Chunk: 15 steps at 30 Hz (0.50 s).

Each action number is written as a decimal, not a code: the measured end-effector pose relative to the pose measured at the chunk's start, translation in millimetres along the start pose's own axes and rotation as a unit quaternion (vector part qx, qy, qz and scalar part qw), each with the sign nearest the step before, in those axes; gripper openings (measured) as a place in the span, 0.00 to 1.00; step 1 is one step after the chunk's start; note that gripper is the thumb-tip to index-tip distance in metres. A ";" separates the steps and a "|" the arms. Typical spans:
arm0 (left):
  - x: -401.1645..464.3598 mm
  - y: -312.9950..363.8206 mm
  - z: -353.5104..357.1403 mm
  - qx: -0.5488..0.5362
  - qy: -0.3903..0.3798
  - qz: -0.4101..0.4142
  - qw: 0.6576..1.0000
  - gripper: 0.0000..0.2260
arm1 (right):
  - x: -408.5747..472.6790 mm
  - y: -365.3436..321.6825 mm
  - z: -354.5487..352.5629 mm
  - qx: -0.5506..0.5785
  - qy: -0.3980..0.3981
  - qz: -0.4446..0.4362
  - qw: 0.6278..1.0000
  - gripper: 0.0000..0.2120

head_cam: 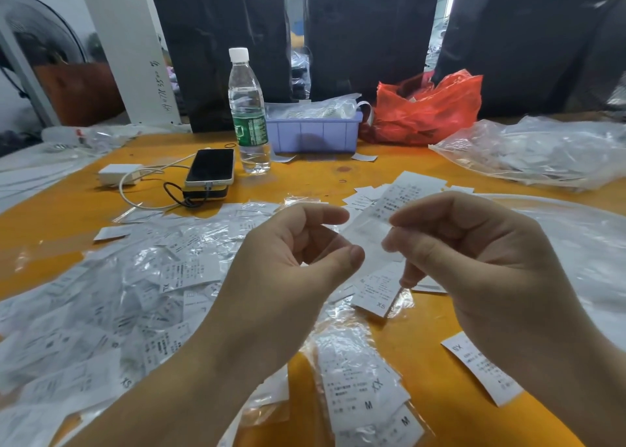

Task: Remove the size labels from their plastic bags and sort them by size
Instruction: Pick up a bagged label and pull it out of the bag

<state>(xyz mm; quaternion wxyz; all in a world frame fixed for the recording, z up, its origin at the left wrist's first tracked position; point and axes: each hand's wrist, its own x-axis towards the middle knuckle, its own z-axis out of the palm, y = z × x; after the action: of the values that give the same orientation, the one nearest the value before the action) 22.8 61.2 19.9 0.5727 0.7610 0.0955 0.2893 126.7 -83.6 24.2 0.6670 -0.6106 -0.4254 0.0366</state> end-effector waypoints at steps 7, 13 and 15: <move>0.3 1.7 -0.6 -0.019 0.012 -0.007 1.000 0.14 | 1.9 -2.8 -3.7 0.018 0.010 -0.013 1.000 0.08; 0.1 3.4 0.0 -0.042 0.004 -0.021 0.999 0.08 | 2.3 -3.8 -4.3 0.053 -0.030 -0.014 0.998 0.11; 0.2 3.5 0.3 -0.039 0.001 -0.018 0.999 0.07 | 1.9 -4.0 -3.9 0.053 -0.038 -0.014 0.998 0.12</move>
<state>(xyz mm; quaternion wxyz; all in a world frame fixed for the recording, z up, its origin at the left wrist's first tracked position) 22.5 59.9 23.2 0.6067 0.7363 0.0981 0.2832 128.4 -86.6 29.0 0.6822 -0.5661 -0.4569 0.0730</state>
